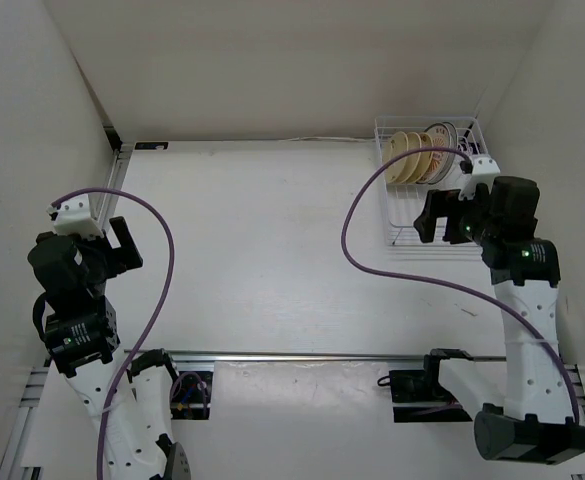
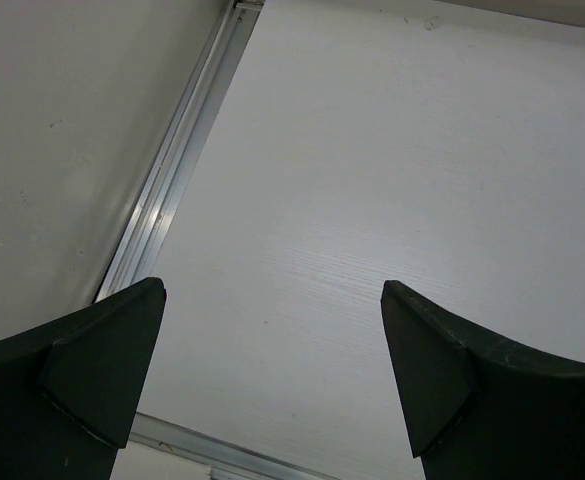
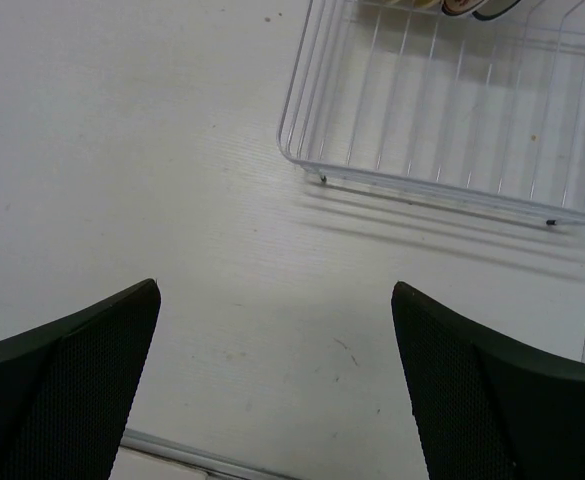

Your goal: Unload the plates from the dish rack

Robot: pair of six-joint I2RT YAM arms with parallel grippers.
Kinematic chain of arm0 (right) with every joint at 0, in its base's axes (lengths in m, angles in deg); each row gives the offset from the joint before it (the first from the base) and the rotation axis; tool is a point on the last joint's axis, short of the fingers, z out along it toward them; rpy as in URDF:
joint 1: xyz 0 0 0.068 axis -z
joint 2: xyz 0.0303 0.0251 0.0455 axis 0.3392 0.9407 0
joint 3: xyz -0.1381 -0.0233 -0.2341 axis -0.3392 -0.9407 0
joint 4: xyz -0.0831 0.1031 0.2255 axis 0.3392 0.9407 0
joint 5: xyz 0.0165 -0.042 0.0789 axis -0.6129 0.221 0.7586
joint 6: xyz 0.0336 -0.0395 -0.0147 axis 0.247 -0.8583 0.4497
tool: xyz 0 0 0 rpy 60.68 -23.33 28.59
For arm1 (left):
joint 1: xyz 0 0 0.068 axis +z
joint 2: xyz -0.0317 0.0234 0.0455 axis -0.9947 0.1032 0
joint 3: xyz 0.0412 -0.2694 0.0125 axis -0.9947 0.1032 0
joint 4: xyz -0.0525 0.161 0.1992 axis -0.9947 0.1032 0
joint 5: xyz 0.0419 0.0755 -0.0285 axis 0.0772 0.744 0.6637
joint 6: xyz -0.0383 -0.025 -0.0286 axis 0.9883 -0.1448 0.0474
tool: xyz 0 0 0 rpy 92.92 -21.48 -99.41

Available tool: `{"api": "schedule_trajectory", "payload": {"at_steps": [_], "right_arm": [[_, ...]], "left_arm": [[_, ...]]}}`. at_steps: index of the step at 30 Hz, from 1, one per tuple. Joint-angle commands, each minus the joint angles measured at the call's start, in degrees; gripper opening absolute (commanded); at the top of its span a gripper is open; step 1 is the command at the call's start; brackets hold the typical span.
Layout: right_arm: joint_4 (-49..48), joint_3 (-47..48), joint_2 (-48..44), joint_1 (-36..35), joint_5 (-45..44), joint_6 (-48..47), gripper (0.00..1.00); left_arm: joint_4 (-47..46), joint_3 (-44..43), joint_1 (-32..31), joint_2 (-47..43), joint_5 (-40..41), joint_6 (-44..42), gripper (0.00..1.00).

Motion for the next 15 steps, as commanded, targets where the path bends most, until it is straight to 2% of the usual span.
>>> {"api": "schedule_trajectory", "payload": {"at_steps": [1, 5, 8, 11, 13, 14, 15], "right_arm": [[-0.8, -3.4, -4.8, 0.2, 0.8, -1.8, 1.0], [0.4, -10.5, -10.9, 0.2, 3.1, -6.4, 1.0], [0.4, -11.9, -11.5, 0.2, 0.5, -6.3, 1.0], [-0.7, -10.4, -5.4, 0.2, -3.7, -5.5, 1.0], [-0.7, -5.1, -0.5, 0.2, -3.7, -5.5, 1.0], [-0.7, -2.5, 5.5, 0.2, -4.6, -4.8, 1.0], [-0.7, 4.0, 9.0, 0.2, -5.6, -4.1, 1.0]], "left_arm": [[0.2, 0.2, 0.4, -0.1, 0.3, 0.0, 1.0], [-0.4, 0.2, 0.4, 0.5, -0.3, 0.0, 1.0], [-0.4, 0.2, 0.4, 0.5, -0.3, 0.0, 1.0], [-0.4, 0.2, 0.4, 0.5, -0.3, 0.0, 1.0], [-0.4, -0.3, 0.4, 1.0, -0.3, 0.0, 1.0], [-0.4, -0.3, 0.4, 1.0, -0.3, 0.0, 1.0], [-0.9, -0.3, 0.4, 1.0, -0.3, 0.0, 1.0]]}}
